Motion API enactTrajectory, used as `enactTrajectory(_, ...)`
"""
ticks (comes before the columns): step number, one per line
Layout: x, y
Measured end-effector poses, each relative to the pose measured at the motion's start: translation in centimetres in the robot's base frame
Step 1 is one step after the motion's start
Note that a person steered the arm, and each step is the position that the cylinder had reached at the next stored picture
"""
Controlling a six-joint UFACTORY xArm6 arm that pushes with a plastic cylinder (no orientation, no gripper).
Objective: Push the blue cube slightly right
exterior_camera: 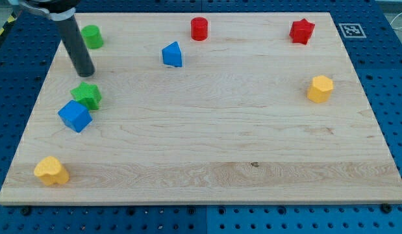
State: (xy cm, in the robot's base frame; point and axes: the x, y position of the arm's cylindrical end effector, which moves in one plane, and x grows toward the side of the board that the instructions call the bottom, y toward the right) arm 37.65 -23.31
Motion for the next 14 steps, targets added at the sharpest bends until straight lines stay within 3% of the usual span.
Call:
enactTrajectory(3, 2.9, -7.2)
enactTrajectory(7, 9.4, -5.4)
enactTrajectory(14, 14.2, 12.4)
